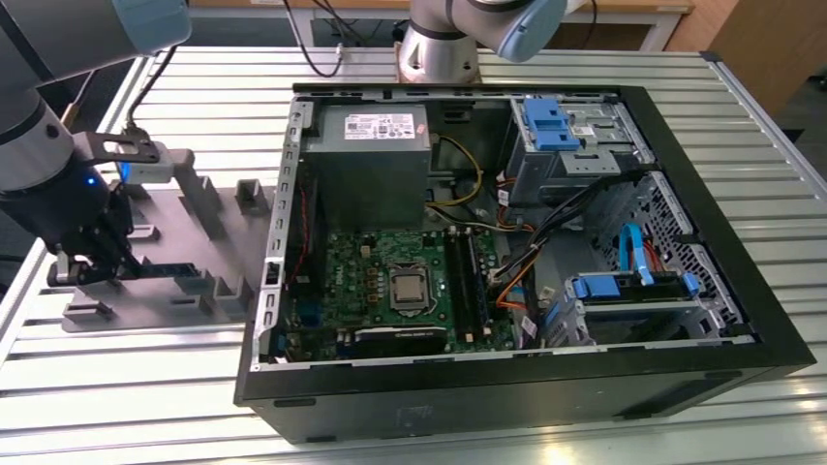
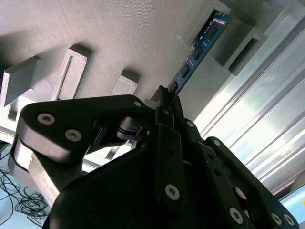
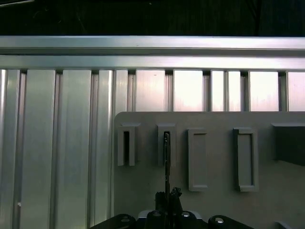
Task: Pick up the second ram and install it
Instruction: 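Pick up the second ram and move it above second insertion slot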
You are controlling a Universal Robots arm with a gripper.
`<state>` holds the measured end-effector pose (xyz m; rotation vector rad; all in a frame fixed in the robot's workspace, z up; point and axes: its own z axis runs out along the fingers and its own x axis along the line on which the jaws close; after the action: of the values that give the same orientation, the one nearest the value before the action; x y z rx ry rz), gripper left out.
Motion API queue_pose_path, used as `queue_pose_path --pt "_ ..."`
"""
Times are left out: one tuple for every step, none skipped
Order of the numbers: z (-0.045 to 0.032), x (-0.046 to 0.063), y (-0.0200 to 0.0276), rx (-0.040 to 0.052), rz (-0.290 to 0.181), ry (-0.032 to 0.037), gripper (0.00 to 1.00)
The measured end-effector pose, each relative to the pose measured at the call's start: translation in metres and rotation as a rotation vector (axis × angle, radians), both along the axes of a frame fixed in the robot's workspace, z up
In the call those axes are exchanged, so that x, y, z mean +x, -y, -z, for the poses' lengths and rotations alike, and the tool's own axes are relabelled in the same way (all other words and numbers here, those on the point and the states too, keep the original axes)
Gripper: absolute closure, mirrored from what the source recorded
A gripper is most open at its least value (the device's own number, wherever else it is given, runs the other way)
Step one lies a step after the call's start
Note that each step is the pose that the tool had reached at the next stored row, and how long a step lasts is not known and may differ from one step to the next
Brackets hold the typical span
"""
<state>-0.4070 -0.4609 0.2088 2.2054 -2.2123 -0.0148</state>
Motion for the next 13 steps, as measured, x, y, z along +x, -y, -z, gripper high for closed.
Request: queue_pose_path --pt "0.0 0.0 0.0 0.0 0.0 0.0 0.86" --pt "-0.0001 0.0 0.0 0.0001 0.0 0.0 0.86" --pt "-0.0005 0.0 0.0 -0.0001 0.0 -0.0002 0.86" --pt "-0.0011 0.0 0.0 -0.0002 0.0 -0.0004 0.86" --pt "-0.002 0.0 0.0 -0.0003 0.0 -0.0004 0.86" --pt "-0.0031 0.0 0.0 0.0 0.0 -0.0001 0.86" --pt "-0.0046 0.0 0.0 0.0 0.0 -0.0001 0.86" --pt "-0.0062 0.0 0.0 0.0 0.0 -0.0001 0.86" --pt "-0.0078 0.0 0.0 0.0 0.0 -0.0001 0.86" --pt "-0.0094 0.0 0.0 0.0 0.0 0.0 0.86" --pt "-0.011 0.0 0.0 0.0001 0.0 0.0 0.86" --pt "-0.0126 0.0 0.0 0.0001 0.0 0.0 0.86" --pt "-0.0142 0.0 0.0 0.0 0.0 0.0 0.86"
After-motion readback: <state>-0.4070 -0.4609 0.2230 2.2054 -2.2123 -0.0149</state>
